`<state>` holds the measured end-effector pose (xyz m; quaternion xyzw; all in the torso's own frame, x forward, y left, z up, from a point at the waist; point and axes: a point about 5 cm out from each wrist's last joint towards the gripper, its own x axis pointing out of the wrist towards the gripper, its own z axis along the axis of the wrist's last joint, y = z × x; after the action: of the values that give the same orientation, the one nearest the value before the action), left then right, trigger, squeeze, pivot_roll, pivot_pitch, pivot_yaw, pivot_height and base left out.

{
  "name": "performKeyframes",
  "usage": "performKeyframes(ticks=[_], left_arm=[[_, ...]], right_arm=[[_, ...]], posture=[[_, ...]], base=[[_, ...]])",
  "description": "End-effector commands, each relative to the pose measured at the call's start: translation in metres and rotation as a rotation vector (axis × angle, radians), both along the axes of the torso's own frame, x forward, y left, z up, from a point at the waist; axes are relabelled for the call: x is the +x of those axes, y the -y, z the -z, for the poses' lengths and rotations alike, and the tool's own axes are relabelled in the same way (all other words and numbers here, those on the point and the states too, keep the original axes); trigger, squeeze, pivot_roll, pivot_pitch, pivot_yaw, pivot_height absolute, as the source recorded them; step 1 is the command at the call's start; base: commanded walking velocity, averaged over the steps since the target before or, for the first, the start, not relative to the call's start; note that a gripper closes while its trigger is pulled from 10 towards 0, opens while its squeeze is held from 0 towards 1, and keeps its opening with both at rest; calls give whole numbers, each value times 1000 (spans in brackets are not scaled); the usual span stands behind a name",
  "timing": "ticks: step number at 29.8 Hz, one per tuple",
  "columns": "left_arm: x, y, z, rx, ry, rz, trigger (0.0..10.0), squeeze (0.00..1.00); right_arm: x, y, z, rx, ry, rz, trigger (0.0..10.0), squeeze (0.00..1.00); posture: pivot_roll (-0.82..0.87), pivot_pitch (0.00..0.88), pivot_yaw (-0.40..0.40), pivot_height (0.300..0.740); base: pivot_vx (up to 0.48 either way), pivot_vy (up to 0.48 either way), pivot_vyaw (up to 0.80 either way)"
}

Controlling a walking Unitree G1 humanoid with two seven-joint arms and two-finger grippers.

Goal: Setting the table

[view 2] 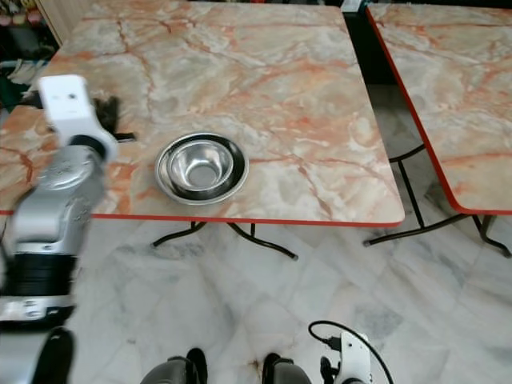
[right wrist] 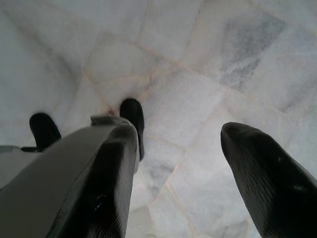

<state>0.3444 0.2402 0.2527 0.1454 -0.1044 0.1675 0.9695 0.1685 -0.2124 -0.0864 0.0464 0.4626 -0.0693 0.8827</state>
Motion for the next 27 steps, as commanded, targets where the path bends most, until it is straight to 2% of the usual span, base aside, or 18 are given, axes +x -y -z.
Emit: performKeyframes(ticks=[1, 2, 3, 7, 8, 9, 11, 15, 18, 19, 20, 21, 22, 24, 26, 27], left_arm=[[-4, -15, 11, 67, -34, -68, 10000, 0], [-11, -37, 21, 82, -62, -147, 10000, 0], [-12, -42, 23, 85, -67, -165, 10000, 0], [-28, -78, 48, 170, -150, -301, 10000, 0], [-36, -89, 63, 210, -210, -346, 10000, 0], [-36, -89, 63, 210, -210, -346, 10000, 0], [-46, -100, 83, 273, -285, -396, 10000, 0], [-55, -108, 104, 338, -356, -436, 10000, 0], [-56, -109, 106, 343, -355, -437, 10000, 0], [-71, -120, 134, 272, -463, -526, 10000, 0], [-85, -126, 156, 256, -552, -585, 10000, 0], [-91, -128, 166, 267, -596, -591, 10000, 0], [-91, -128, 166, 267, -596, -591, 10000, 0], [-101, -125, 191, 220, -687, -574, 10000, 0], [-103, -123, 198, 196, -713, -559, 10000, 0], [-106, -116, 211, 168, -771, -509, 10000, 0]], right_arm=[[-7, 0, 3, 7, -21, 11, 10000, 0], [-7, 0, 3, 6, -22, 11, 10000, 0], [-7, 0, 3, 5, -22, 11, 10000, 0], [-6, 0, 3, 5, -22, 8, 10000, 0], [-6, 0, 3, 5, -21, 6, 10000, 0], [-6, 0, 3, 5, -21, 6, 10000, 0], [-6, 0, 3, 5, -21, 6, 10000, 0], [-6, 0, 3, 4, -20, 8, 10000, 0], [-6, 0, 3, 4, -20, 8, 10000, 0], [-6, 0, 3, 5, -21, 9, 10000, 0], [-7, -1, 3, 6, -21, 10, 10000, 0], [-7, -1, 3, 7, -21, 10, 10000, 0], [-7, -1, 3, 7, -21, 10, 10000, 0], [-7, -1, 3, 8, -21, 11, 10000, 0], [-7, -1, 3, 7, -22, 9, 10000, 0], [-7, -1, 3, 8, -22, 9, 10000, 0]], posture=[[15, 205, -15, 740], [15, 205, -15, 740], [18, 205, -14, 740], [24, 205, -16, 740], [24, 205, -16, 740], [24, 205, -16, 740], [23, 204, -15, 740], [19, 204, -15, 740], [19, 204, -15, 740], [19, 202, -13, 740], [18, 201, -10, 740], [18, 203, -10, 740], [18, 203, -10, 740], [17, 203, -9, 740], [17, 203, -9, 740], [16, 204, -9, 740]], base=[[0, 0, 0], [0, 0, 0], [0, 0, 0], [0, 0, 0], [0, 0, 0], [0, 0, 0], [0, 0, 0], [0, 0, 0], [0, 0, 0], [0, 0, 0], [0, 0, 0], [0, 0, 0], [0, 0, 0], [0, 0, 0], [0, 0, 0], [0, 0, 0]])
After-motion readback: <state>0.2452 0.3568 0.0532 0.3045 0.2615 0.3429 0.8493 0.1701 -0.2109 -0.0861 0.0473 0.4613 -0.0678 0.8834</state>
